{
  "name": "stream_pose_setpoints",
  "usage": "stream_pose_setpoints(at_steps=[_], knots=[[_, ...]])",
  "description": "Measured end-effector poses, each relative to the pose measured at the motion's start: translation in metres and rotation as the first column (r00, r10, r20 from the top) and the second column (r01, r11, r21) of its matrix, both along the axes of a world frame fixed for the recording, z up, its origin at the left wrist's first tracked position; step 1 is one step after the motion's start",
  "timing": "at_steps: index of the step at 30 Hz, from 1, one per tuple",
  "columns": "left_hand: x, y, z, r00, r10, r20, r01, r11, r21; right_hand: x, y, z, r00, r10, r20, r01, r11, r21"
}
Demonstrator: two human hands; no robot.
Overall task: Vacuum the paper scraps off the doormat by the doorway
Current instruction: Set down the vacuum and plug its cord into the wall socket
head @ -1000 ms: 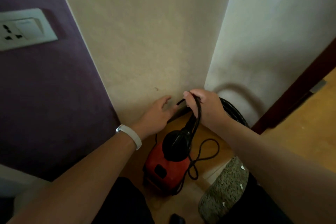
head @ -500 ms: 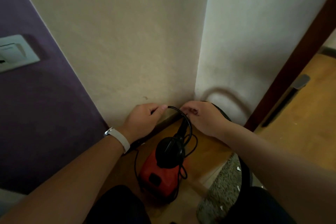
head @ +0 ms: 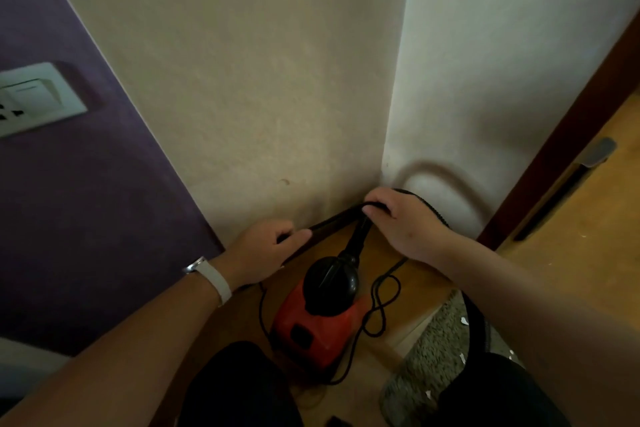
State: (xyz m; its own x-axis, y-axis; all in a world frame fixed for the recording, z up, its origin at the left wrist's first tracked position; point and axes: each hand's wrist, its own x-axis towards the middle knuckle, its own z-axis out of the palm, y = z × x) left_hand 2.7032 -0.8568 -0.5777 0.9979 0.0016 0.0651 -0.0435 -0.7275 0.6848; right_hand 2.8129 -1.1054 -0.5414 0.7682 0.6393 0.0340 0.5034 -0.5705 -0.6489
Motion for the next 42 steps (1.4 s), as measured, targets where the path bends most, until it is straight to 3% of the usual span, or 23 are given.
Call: stream_pose_setpoints(at_steps=[4,7,13,18,21,26,30,36,42], knots=[[-0.025,0.035,-0.025,0.985,0.163,-0.056,-0.168,0.983,-0.079,0.024,-0.033,-0.014,0.988,-0.147,-0.037,0.146,0.989,-0.033],[-0.032,0.043,-0.031,0.964,0.241,-0.11,-0.253,0.96,-0.119,0.028,-0.042,-0.026,0.982,-0.164,-0.091,0.154,0.982,-0.109],[-0.022,0.028,-0.025,0.98,0.198,0.027,-0.192,0.97,-0.152,0.012,-0.017,-0.04,0.986,0.001,-0.166,-0.03,0.985,-0.17],[-0.013,0.013,-0.026,0.986,0.144,0.088,-0.145,0.989,0.015,-0.01,0.021,-0.045,0.948,0.165,-0.27,-0.195,0.977,-0.088],[-0.008,0.003,-0.031,0.993,0.081,0.08,-0.088,0.992,0.09,-0.022,0.044,-0.045,0.946,0.224,-0.233,-0.232,0.973,-0.009],[-0.015,-0.006,-0.04,1.0,0.005,0.02,-0.004,1.0,-0.016,-0.033,0.054,-0.044,0.968,0.228,-0.106,-0.229,0.973,-0.005],[-0.027,0.003,-0.048,0.996,0.048,-0.081,-0.057,0.992,-0.109,-0.026,0.032,-0.042,0.98,0.168,-0.103,-0.174,0.983,-0.054],[-0.046,0.041,-0.055,0.978,0.171,-0.12,-0.165,0.985,0.058,0.002,-0.012,-0.048,0.994,-0.04,-0.106,0.028,0.993,-0.115],[-0.04,0.022,-0.036,0.964,0.259,-0.066,-0.256,0.965,0.055,-0.015,0.001,-0.047,0.976,0.097,-0.194,-0.136,0.97,-0.201]])
